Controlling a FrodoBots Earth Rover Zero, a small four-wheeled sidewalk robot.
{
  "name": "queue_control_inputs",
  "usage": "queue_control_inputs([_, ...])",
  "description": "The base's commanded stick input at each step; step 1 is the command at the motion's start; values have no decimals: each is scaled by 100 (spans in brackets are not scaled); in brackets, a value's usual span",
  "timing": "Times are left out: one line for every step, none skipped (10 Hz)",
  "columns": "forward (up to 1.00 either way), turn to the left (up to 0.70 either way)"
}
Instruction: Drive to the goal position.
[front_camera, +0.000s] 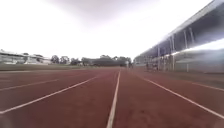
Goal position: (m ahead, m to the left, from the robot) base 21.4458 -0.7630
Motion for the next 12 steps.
queue_control_inputs([45, 0])
queue_control_inputs([45, 0])
queue_control_inputs([45, 0])
queue_control_inputs([45, 0])
queue_control_inputs([45, 0])
queue_control_inputs([45, 0])
queue_control_inputs([45, 0])
queue_control_inputs([45, 0])
queue_control_inputs([45, 0])
queue_control_inputs([45, 0])
queue_control_inputs([45, 0])
queue_control_inputs([45, 0])
